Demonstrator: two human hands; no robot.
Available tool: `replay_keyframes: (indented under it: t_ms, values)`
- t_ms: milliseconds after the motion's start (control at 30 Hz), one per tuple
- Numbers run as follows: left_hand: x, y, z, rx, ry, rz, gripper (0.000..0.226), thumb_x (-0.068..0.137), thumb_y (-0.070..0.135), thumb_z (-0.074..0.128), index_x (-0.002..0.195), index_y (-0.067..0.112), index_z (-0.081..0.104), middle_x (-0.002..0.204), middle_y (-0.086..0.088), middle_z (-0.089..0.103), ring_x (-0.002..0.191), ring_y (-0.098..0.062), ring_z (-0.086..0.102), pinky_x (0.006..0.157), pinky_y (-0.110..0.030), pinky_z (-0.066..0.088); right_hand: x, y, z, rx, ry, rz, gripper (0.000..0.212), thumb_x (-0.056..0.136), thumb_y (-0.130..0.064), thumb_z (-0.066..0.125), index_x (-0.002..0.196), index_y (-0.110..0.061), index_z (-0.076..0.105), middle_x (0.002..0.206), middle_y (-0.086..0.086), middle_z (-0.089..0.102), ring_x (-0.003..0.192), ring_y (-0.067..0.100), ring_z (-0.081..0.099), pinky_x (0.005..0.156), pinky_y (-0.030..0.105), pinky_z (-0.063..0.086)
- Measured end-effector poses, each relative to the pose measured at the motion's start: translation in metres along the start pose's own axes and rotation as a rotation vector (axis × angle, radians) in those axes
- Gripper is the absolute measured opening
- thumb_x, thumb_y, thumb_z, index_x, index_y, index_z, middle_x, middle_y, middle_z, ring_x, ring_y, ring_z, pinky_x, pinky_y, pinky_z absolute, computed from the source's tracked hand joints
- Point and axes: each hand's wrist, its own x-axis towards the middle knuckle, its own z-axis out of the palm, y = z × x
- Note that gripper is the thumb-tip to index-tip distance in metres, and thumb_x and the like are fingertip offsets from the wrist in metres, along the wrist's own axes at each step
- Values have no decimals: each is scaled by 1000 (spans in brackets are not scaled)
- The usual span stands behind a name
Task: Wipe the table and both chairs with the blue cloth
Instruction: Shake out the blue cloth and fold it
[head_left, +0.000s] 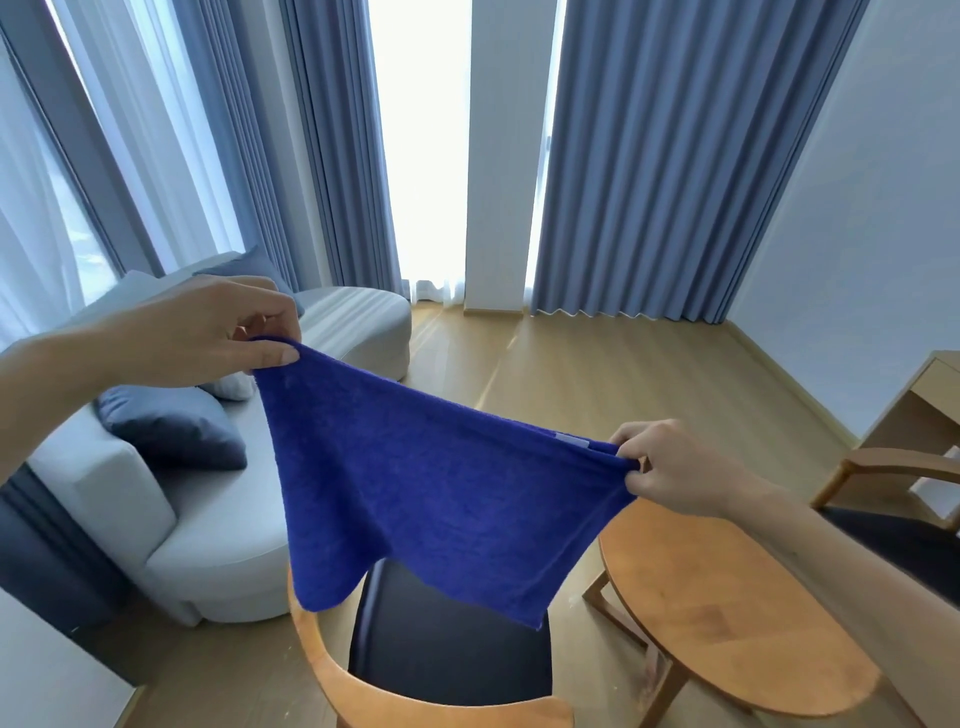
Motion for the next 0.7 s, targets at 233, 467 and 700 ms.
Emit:
replay_keyframes:
  t_ms: [233,467,700]
  values:
    - [-5,-11,-4,67,-50,-87,31,69,68,44,78,42,60,72,16,64,61,-8,63,63,-33,53,-1,0,-10,287,170,17,34,87,9,50,88,-16,73,86,-1,67,74,9,59,69,28,49]
    - [-1,-20,20,156,-66,-203,20,90,23,65,72,30,60,55,9,64,49,-5,59,59,-21,48,11,-7,-21,472,154,136,19,95,-4,52,94,-9,71,86,14,70,72,22,64,66,33,56]
    - [6,-27,34,110,-130,-322,17,91,20,62,75,25,65,56,5,65,45,-8,57,63,-28,52,22,-8,-21,498,159,198,21,90,2,53,93,-9,72,82,16,70,62,11,56,58,24,50]
